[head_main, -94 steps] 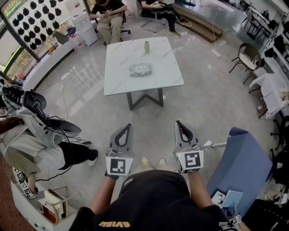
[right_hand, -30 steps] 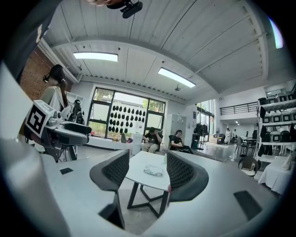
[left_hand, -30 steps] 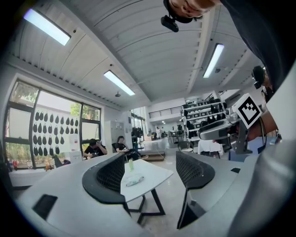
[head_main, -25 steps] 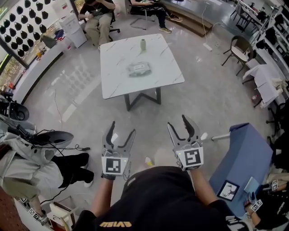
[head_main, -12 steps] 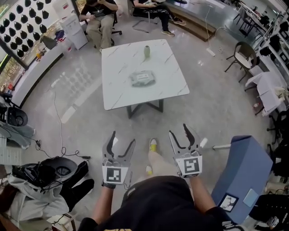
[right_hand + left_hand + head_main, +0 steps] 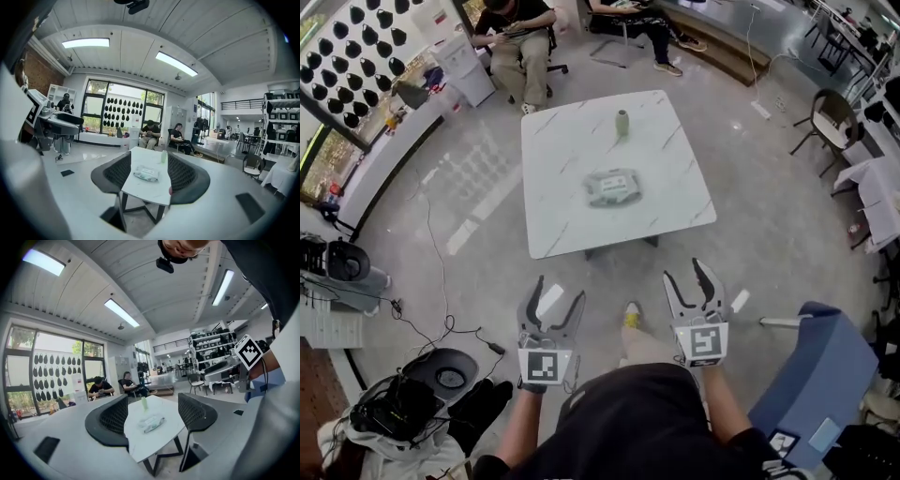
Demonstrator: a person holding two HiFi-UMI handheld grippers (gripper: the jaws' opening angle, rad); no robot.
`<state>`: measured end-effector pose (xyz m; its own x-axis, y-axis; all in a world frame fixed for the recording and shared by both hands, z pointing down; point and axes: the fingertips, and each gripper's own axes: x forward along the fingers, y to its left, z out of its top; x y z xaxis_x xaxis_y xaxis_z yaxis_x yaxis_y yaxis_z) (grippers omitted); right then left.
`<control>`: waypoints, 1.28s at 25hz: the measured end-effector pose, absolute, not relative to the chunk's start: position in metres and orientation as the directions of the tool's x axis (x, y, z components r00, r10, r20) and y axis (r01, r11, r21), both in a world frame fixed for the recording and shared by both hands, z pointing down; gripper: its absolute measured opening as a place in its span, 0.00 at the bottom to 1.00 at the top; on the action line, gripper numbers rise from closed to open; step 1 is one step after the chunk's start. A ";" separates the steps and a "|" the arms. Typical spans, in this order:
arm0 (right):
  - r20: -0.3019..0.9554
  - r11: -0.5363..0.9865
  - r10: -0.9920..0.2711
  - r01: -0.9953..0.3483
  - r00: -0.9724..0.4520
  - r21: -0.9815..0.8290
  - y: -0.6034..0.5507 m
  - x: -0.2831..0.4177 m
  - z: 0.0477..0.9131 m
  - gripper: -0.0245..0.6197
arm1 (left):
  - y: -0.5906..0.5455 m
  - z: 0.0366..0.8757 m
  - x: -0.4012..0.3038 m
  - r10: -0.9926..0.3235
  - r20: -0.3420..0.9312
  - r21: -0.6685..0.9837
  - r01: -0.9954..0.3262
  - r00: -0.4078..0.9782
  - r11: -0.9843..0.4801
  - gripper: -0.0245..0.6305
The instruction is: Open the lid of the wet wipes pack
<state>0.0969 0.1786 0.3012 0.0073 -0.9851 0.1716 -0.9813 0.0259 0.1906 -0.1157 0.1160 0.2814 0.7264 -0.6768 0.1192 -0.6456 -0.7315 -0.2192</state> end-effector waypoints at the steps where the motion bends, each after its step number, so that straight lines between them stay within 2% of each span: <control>1: 0.167 0.022 -0.986 -0.982 0.010 0.188 0.169 0.101 0.301 0.41 | 0.106 0.281 -0.110 -0.674 0.121 -0.233 -0.639 0.729 -0.733 0.56; 8: 0.158 0.003 -0.987 -0.986 0.024 0.166 0.116 0.140 0.318 0.41 | 0.048 0.289 -0.068 -0.664 0.126 -0.241 -0.627 0.737 -0.741 0.56; 18: 0.244 -0.014 -0.968 -0.985 0.056 0.172 0.049 0.193 0.354 0.41 | -0.031 0.305 -0.031 -0.673 0.185 -0.294 -0.614 0.716 -0.733 0.54; 21: 0.251 -0.012 -0.966 -0.980 0.062 0.197 0.028 0.203 0.363 0.41 | -0.052 0.323 -0.020 -0.654 0.246 -0.365 -0.556 0.715 -0.746 0.52; 27: 0.300 0.016 -0.952 -0.968 0.062 0.251 -0.004 0.213 0.389 0.40 | -0.088 0.343 0.008 -0.632 0.282 -0.388 -0.516 0.722 -0.763 0.50; 32: 0.326 0.119 -0.945 -0.912 0.016 0.392 -0.024 0.209 0.404 0.39 | -0.113 0.363 0.022 -0.616 0.308 -0.377 -0.502 0.725 -0.779 0.48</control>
